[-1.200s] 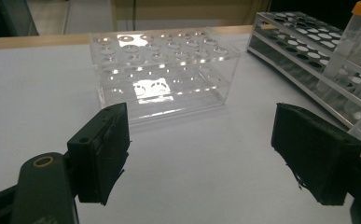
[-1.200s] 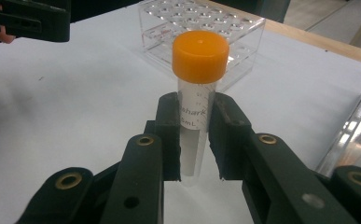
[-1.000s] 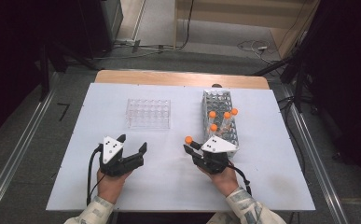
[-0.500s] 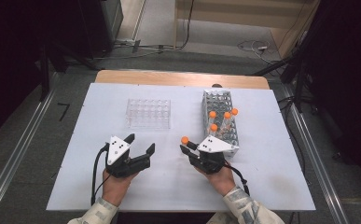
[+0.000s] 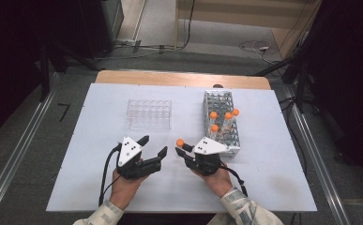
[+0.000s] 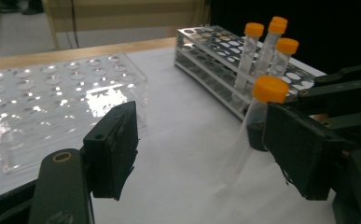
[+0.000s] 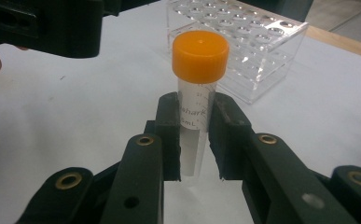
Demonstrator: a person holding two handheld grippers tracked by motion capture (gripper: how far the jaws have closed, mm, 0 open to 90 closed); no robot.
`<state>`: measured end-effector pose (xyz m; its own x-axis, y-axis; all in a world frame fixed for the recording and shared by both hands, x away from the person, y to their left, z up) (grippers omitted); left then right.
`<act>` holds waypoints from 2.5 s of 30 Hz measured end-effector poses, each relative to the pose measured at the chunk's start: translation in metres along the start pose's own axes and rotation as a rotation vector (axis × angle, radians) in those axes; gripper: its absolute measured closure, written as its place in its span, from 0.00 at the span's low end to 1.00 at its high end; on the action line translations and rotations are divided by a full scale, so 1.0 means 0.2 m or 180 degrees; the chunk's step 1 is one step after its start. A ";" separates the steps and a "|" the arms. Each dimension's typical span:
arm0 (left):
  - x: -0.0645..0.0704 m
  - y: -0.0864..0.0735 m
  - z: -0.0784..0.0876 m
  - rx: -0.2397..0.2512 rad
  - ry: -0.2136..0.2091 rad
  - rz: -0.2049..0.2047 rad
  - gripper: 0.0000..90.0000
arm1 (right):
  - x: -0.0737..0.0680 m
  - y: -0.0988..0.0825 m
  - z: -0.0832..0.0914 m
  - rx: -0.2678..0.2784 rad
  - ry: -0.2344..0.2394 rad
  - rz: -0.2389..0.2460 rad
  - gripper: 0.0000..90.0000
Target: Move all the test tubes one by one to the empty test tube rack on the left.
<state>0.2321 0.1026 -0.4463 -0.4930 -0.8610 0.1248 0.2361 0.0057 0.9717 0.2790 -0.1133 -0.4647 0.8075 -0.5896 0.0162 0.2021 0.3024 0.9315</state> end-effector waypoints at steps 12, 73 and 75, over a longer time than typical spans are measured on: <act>0.10 0.01 -0.08 -0.0027 -0.0289 -0.0072 0.44 | -0.03 0.00 -0.01 -0.0006 0.0073 0.0040 0.79; -0.10 0.07 -0.12 0.0066 0.0013 -0.0014 0.79 | -0.01 0.02 0.08 -0.0022 0.0100 -0.0087 0.35; -0.12 0.07 -0.13 0.0064 0.0050 -0.0006 0.79 | 0.00 0.02 0.10 -0.0003 0.0087 -0.0117 0.35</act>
<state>0.2685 0.1099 -0.4399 -0.4802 -0.8689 0.1199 0.2182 0.0140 0.9758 0.2681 -0.1269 -0.4541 0.8143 -0.5798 -0.0279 0.2325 0.2817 0.9309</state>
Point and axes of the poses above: each handheld gripper's, and its own axes: z roughly backward along the jaws, y roughly out of its top, x roughly to its right, the point moved 1 cm from there along -z, roughly forward along the jaws, and after that the axes turned 7 degrees about x, right-handed, at the moved point
